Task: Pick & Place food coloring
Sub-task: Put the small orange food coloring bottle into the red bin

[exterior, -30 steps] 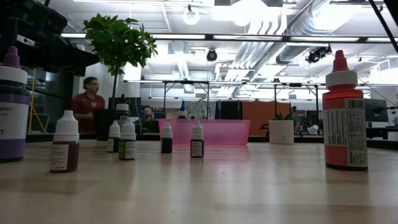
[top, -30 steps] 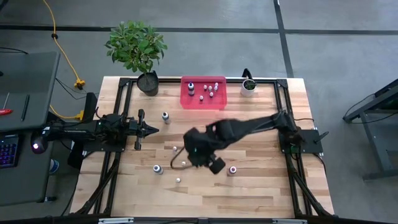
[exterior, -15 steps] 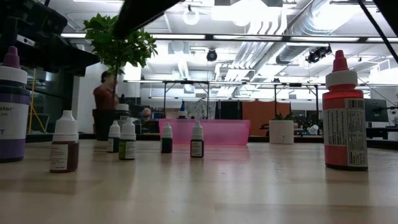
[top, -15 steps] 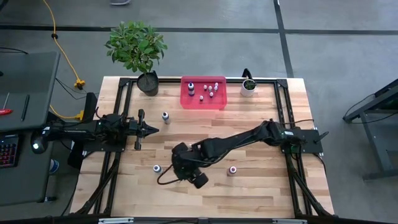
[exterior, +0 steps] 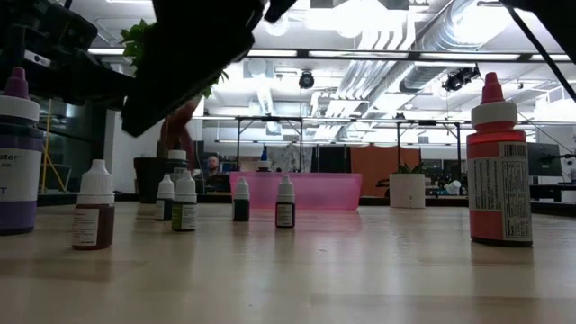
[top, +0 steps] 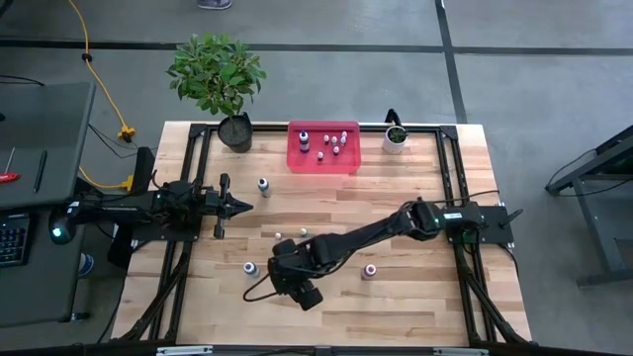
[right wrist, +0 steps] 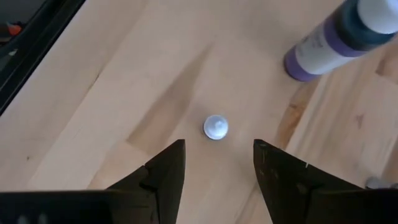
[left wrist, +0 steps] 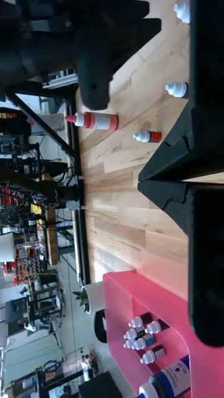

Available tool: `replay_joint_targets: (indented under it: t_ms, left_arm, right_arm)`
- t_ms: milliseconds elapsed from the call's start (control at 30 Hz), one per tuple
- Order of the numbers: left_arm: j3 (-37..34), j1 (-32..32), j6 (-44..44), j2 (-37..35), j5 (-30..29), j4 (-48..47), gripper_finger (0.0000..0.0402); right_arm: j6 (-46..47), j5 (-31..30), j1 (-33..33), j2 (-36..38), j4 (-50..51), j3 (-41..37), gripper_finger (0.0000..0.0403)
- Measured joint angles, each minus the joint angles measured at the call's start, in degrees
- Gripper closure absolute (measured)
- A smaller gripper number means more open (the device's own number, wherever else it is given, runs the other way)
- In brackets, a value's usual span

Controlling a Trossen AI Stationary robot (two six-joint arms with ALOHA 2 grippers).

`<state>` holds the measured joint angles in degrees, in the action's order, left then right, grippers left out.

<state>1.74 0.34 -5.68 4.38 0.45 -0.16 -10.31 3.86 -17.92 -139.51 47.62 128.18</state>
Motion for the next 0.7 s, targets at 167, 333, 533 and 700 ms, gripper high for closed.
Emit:
replay_joint_targets:
  t_ms: [167, 333, 533, 700]
  left_arm:
    - [0.0, 0.0, 0.0, 0.0, 0.0, 0.0, 0.0401]
    - [0.0, 0.0, 0.0, 0.0, 0.0, 0.0, 0.0401]
    - [0.0, 0.0, 0.0, 0.0, 0.0, 0.0, 0.0401]
    - [0.0, 0.0, 0.0, 0.0, 0.0, 0.0, 0.0401]
  right_arm:
    - [-2.0, 0.2, -0.4, -1.2, -1.6, 0.0, 0.0224]
    - [-3.0, -0.5, -0.5, -1.9, -3.6, 0.0, 0.0224]
    - [-3.6, -0.6, -0.5, -2.4, -4.4, 0.0, 0.0224]
    - [-4.1, -1.1, -0.5, -3.1, -4.6, 0.0, 0.0224]
